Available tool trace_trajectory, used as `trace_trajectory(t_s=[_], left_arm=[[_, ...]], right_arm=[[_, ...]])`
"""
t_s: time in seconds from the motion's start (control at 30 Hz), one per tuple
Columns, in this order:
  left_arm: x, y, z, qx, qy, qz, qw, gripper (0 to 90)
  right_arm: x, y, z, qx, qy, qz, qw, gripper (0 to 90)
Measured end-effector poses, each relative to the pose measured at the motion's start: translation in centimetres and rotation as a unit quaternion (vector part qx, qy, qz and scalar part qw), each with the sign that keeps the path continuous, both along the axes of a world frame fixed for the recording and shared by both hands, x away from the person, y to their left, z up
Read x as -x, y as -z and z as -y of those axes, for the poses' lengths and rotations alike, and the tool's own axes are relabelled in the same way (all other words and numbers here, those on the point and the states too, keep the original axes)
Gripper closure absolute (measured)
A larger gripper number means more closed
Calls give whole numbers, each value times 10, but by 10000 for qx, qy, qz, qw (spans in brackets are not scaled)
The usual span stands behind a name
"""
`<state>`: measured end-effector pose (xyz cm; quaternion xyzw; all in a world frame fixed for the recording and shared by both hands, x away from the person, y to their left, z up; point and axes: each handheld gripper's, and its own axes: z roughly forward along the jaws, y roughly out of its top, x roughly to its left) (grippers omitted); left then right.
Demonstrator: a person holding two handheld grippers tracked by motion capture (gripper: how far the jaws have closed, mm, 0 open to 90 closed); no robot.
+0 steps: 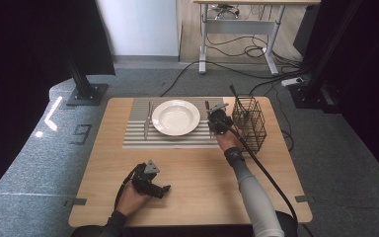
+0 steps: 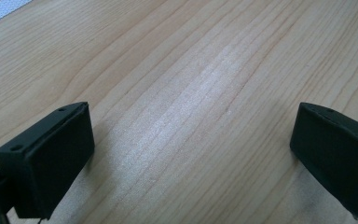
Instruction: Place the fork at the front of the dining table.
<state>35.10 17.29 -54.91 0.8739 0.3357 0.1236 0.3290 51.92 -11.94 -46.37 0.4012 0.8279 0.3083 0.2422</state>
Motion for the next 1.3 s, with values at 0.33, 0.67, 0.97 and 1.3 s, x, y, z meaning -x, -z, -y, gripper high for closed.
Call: trace_trajectory(t_s=[0.33, 0.67, 0.97, 1.3], left_arm=[[0, 0, 0, 4, -1, -1, 10000, 0], [0, 0, 0, -3, 0, -1, 10000, 0], [0, 0, 0, -3, 1, -3, 10000, 0], [0, 0, 0, -4, 0, -2, 10000, 0]], right_arm=[[-24, 14, 0, 235, 318, -250, 9989, 842], [-42, 25, -6, 317, 478, -275, 9980, 852], [-56, 36, -7, 294, 626, -414, 9967, 853], [-65, 43, -7, 308, 731, -618, 9949, 853]])
